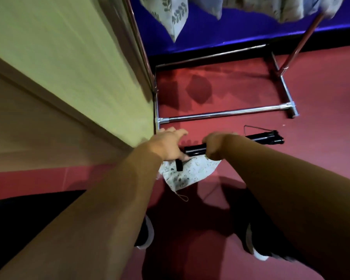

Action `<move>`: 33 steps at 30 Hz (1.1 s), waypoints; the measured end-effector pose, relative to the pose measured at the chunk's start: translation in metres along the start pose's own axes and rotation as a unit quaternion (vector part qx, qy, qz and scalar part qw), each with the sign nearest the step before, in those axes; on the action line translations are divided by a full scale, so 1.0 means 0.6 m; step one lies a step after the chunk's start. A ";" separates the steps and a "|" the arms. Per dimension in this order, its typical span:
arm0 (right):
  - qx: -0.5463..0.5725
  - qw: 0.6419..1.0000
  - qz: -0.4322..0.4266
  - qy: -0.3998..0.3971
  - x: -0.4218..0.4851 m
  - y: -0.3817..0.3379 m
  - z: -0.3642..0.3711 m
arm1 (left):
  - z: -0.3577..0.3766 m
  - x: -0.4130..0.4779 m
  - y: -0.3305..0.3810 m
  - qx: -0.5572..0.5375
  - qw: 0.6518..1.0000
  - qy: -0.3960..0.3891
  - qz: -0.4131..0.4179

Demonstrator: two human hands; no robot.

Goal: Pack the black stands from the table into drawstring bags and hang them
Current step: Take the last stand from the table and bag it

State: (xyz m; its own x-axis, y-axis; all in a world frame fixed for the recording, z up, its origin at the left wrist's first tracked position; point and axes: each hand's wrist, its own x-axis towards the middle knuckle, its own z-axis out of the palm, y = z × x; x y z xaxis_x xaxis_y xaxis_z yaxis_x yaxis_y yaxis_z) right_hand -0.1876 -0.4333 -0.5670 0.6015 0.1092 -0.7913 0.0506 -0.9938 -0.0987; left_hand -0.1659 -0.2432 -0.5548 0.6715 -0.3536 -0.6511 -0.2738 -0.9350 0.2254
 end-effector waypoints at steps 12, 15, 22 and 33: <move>-0.032 0.971 0.227 -0.065 0.074 0.085 0.096 | 0.197 0.113 -0.126 -0.005 0.977 -0.115 -0.177; -0.010 0.969 0.243 -0.054 0.084 0.080 0.095 | 0.226 0.116 -0.113 -0.012 0.971 -0.167 -0.173; 0.054 0.964 0.261 -0.021 0.108 0.082 0.109 | 0.257 0.131 -0.119 0.025 0.973 -0.147 -0.174; 0.012 0.982 0.095 -0.165 0.093 0.108 0.088 | 0.269 0.136 -0.162 -0.027 0.986 -0.068 -0.152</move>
State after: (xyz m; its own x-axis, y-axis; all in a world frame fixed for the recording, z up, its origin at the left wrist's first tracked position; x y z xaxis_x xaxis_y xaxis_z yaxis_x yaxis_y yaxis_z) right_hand -0.1928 -0.4905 -0.6493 0.3074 -0.0731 -0.9488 -0.0577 -0.9966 0.0581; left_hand -0.1952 -0.1767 -0.7469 0.6180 -0.0531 -0.7844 -0.0348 -0.9986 0.0402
